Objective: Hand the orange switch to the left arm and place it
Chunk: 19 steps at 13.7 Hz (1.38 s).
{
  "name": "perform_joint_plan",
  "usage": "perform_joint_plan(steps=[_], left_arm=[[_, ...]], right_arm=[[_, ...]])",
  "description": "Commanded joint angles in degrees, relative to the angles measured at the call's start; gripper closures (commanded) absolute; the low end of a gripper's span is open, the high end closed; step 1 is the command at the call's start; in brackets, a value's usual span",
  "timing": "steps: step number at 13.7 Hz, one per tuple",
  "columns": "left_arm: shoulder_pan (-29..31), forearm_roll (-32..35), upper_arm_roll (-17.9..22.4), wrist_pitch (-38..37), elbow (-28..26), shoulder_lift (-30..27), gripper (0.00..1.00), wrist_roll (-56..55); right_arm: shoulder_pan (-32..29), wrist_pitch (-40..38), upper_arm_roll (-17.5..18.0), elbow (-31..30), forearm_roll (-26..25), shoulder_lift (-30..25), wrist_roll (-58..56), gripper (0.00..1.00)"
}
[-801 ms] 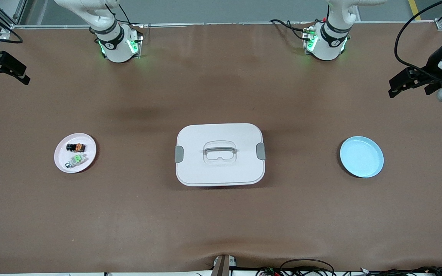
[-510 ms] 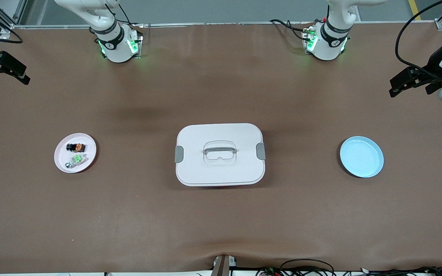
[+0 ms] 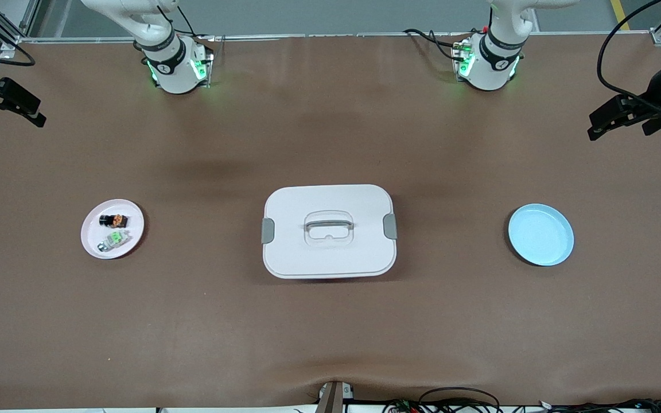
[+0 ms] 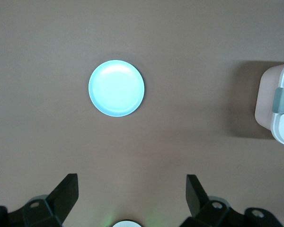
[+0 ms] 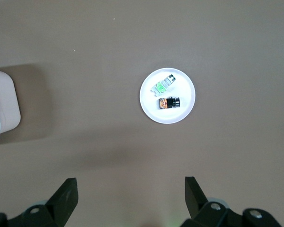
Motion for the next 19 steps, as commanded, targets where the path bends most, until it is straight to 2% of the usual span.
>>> perform_joint_plan(steps=[1,7,11,16,19], left_arm=[[0.09,0.04,-0.16,-2.45,0.50,0.31,0.00,-0.34],[0.27,0.04,-0.33,-2.19,0.23,0.40,0.00,-0.35],[0.27,0.13,-0.33,-1.84,-0.20,0.58,0.00,-0.17],[0.01,0.04,-0.33,-1.23,0.06,1.02,0.00,-0.08],[0.09,0.04,-0.42,-1.23,0.14,1.28,0.00,-0.08]], right_arm=[[-1.40,-0.18,0.30,-0.95,0.49,1.71,-1.29,0.00],[-4.21,8.51,0.30,-11.41,-0.48,1.89,-1.99,0.00],[-8.07,18.79,0.21,-18.79,-0.66,2.06,-9.81,0.00],[-8.96,29.69,0.21,-27.49,-1.79,2.85,-10.61,0.00],[-9.22,34.28,0.21,-29.79,-2.15,6.01,-10.61,0.00]])
